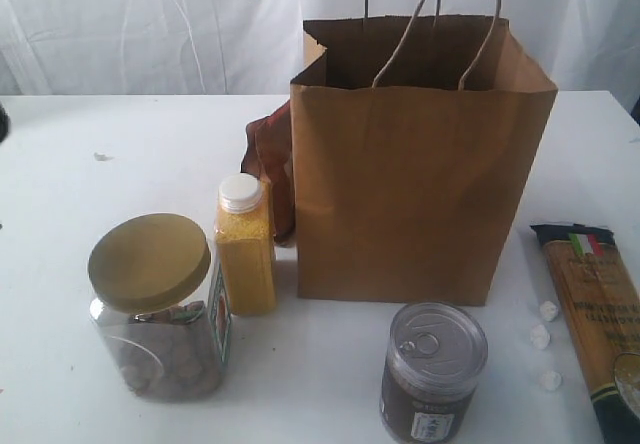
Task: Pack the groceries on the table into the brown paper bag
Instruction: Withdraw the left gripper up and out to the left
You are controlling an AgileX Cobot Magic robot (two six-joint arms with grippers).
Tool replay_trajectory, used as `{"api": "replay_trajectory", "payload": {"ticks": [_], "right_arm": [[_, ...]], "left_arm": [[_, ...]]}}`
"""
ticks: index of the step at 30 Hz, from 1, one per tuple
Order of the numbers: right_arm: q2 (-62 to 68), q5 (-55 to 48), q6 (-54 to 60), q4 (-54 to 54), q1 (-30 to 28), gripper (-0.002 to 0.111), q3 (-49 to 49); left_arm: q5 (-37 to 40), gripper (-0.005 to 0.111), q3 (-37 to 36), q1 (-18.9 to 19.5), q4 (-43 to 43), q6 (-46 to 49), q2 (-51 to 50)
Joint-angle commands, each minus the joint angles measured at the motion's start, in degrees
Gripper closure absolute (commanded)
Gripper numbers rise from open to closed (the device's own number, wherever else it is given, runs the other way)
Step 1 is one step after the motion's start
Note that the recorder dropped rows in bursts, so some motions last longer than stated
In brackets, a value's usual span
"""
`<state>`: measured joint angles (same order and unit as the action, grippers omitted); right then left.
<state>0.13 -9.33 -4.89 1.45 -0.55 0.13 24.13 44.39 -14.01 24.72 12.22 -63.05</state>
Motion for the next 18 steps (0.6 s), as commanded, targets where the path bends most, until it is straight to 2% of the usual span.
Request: {"api": "replay_trajectory", "payload": {"ticks": [1, 3, 5, 10, 12, 18], "right_arm": [[-0.13, 0.04, -0.03, -0.03, -0.13, 0.108, -0.13], [-0.13, 0.04, -0.03, -0.03, -0.13, 0.108, -0.13], [-0.13, 0.04, -0.03, -0.03, -0.13, 0.108, -0.13], [-0.13, 0.04, -0.03, -0.03, -0.13, 0.108, -0.13], [-0.13, 0.04, -0.03, -0.03, -0.13, 0.108, -0.13], [-0.13, 0.04, -0.03, 0.07, -0.13, 0.108, -0.13]], "left_arm": [[-3.54, 0.052, -0.36, 12.88, -11.11, 2.69, -1.0], [-4.21, 0.059, -0.36, 17.61, -13.78, 1.42, -1.69], [-5.1, 0.069, -0.36, 20.49, -16.82, -0.43, -2.3], [-5.75, 0.092, -1.46, 21.29, -19.85, -1.79, -4.38], [-5.75, 0.105, -3.33, 21.29, -19.95, -0.22, -5.56], [-12.46, 0.107, -10.43, 21.29, -27.08, 3.18, -9.92]]}}
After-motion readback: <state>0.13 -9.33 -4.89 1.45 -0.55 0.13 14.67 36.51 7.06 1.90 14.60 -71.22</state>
